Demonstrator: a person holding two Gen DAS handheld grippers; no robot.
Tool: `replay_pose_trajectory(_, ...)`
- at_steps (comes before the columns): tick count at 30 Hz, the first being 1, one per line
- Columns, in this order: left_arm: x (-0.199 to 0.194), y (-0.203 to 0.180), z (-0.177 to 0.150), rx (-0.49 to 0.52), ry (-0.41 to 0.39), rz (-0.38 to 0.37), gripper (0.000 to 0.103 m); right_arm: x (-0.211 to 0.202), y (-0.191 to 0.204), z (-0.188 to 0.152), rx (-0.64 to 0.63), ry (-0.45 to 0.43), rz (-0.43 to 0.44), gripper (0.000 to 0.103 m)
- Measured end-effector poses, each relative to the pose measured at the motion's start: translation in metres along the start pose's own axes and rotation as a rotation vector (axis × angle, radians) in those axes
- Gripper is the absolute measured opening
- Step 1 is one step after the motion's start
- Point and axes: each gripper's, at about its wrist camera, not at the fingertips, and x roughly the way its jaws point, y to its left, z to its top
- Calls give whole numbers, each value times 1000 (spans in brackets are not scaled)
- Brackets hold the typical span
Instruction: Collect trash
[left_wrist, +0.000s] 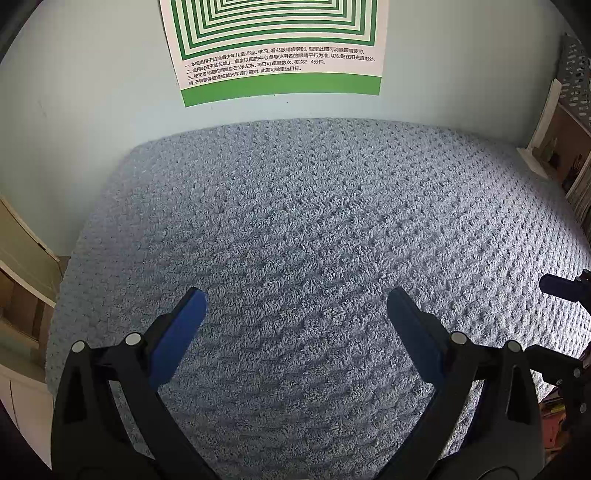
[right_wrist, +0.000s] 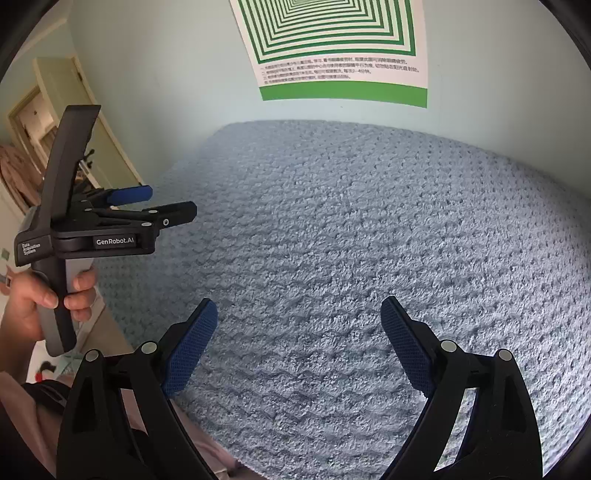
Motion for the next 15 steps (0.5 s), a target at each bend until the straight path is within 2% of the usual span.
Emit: replay_pose_trajectory(15, 6, 9, 4, -10, 12, 3, 96, 3, -5, 6, 3, 10, -7, 89)
